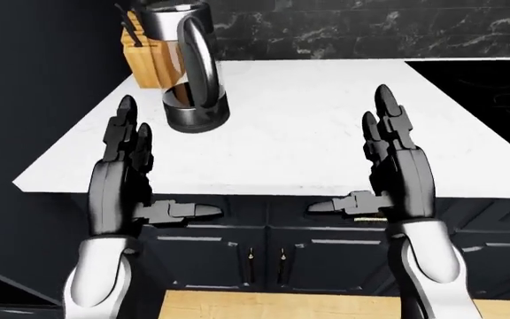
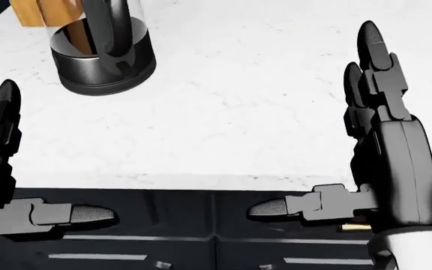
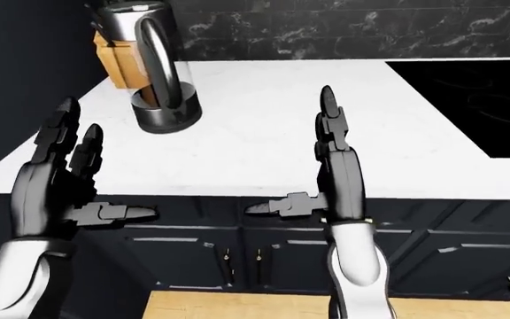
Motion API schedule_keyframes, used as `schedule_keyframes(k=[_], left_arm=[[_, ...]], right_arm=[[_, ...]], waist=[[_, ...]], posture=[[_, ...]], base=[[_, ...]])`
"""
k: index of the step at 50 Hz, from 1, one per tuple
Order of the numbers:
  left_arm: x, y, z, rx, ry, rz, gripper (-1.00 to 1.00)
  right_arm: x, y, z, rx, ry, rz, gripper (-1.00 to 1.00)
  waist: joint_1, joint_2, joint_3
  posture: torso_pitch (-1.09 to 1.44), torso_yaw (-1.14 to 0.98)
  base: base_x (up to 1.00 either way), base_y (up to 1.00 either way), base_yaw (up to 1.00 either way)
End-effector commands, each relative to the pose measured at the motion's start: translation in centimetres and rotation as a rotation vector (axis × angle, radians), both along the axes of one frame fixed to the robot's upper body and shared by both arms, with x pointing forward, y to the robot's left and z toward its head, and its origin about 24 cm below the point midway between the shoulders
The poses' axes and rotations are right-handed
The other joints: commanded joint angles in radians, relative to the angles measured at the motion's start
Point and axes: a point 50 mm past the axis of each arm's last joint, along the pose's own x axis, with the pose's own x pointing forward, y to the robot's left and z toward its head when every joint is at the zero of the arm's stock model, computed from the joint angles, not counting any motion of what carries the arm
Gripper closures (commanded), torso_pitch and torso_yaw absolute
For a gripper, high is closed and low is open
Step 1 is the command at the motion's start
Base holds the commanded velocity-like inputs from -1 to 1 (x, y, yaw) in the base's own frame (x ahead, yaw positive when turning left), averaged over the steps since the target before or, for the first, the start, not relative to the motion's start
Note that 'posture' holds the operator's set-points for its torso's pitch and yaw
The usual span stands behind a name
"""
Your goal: Press down the lever to turn on the electric kettle.
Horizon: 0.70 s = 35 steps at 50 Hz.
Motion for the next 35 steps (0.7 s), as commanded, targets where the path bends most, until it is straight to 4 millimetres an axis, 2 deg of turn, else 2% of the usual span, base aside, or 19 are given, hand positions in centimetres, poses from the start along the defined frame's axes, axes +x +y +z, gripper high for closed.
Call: schedule_keyframes(k=[1, 5, 7, 8, 10, 11, 12, 14, 20, 22, 23, 24, 26, 29, 33, 35], left_arm=[[-0.41, -0.17, 1.23, 0.011, -0.082, -0.012, -1.00], [-0.40, -0.21, 1.13, 0.012, -0.081, -0.013, -1.00], [-0.43, -0.20, 1.15, 0.011, -0.082, -0.014, -1.00], [-0.43, -0.19, 1.16, 0.012, -0.082, -0.013, -1.00], [-0.42, -0.18, 1.14, 0.012, -0.082, -0.013, -1.00], [-0.44, -0.18, 1.12, 0.012, -0.082, -0.013, -1.00], [-0.43, -0.17, 1.11, 0.012, -0.082, -0.013, -1.00], [-0.43, -0.17, 1.09, 0.012, -0.082, -0.013, -1.00], [-0.42, -0.20, 1.07, 0.012, -0.081, -0.014, -1.00], [-0.41, -0.23, 1.04, 0.012, -0.080, -0.015, -1.00], [-0.43, -0.22, 1.05, 0.012, -0.080, -0.015, -1.00], [-0.44, -0.21, 1.06, 0.012, -0.081, -0.015, -1.00], [-0.46, -0.22, 1.08, 0.012, -0.082, -0.015, -1.00], [-0.43, -0.20, 1.11, 0.012, -0.082, -0.014, -1.00], [-0.42, -0.20, 1.09, 0.012, -0.082, -0.014, -1.00], [-0.43, -0.19, 1.02, 0.012, -0.082, -0.014, -1.00]], right_arm=[[-0.43, 0.09, 1.18, -0.002, -0.076, 0.000, -1.00], [-0.41, 0.09, 1.18, -0.002, -0.076, 0.000, -1.00], [-0.46, 0.18, 1.20, -0.003, -0.076, 0.002, -1.00], [-0.45, 0.18, 1.19, -0.003, -0.076, 0.001, -1.00], [-0.43, 0.19, 1.17, -0.004, -0.076, 0.001, -1.00], [-0.44, 0.20, 1.18, -0.004, -0.076, 0.001, -1.00], [-0.43, 0.21, 1.17, -0.004, -0.076, 0.001, -1.00], [-0.42, 0.21, 1.18, -0.004, -0.076, 0.001, -1.00], [-0.34, 0.17, 1.20, -0.004, -0.077, 0.002, -1.00], [-0.33, 0.17, 1.19, -0.004, -0.077, 0.002, -1.00], [-0.35, 0.16, 1.21, -0.005, -0.077, 0.002, -1.00], [-0.38, 0.15, 1.22, -0.005, -0.077, 0.001, -1.00], [-0.46, 0.18, 1.26, -0.005, -0.078, 0.001, -1.00], [-0.49, 0.19, 1.30, -0.005, -0.079, 0.001, -1.00], [-0.52, 0.20, 1.31, -0.005, -0.079, 0.001, -1.00], [-0.49, 0.21, 1.24, -0.008, -0.076, 0.000, -1.00]], waist=[[0.000, -0.004, -0.012], [-0.007, 0.009, -0.010], [-0.009, 0.038, -0.009], [-0.010, 0.064, -0.010], [0.000, 0.053, -0.006], [-0.001, 0.065, -0.003], [0.002, 0.065, 0.001], [0.005, 0.052, -0.006], [0.000, -0.002, 0.005], [0.001, -0.040, -0.001], [0.000, -0.072, -0.013], [-0.010, -0.031, -0.004], [-0.006, -0.049, -0.004], [-0.004, -0.033, -0.005], [-0.003, 0.009, 0.009], [-0.007, 0.052, 0.005]], posture=[[0.00, 0.00], [0.00, 0.00], [0.00, 0.00], [0.00, 0.00], [0.00, 0.00], [0.00, 0.00], [0.00, 0.00], [0.00, 0.00], [0.00, 0.00], [0.00, 0.00], [0.00, 0.00], [0.00, 0.00], [0.00, 0.00], [0.00, 0.00], [0.00, 0.00], [0.00, 0.00]], base=[[0.00, 0.12, 0.00], [0.00, 0.12, 0.00], [0.00, 0.12, 0.00], [0.00, 0.13, 0.00], [0.00, 0.12, 0.00], [0.00, 0.12, 0.00], [0.00, 0.13, 0.00], [0.00, 0.12, 0.00], [0.00, 0.12, 0.00], [0.00, 0.13, 0.00], [0.00, 0.12, 0.00], [0.00, 0.12, 0.00], [0.00, 0.12, 0.00], [0.00, 0.12, 0.00], [0.00, 0.12, 0.00], [0.00, 0.12, 0.00]])
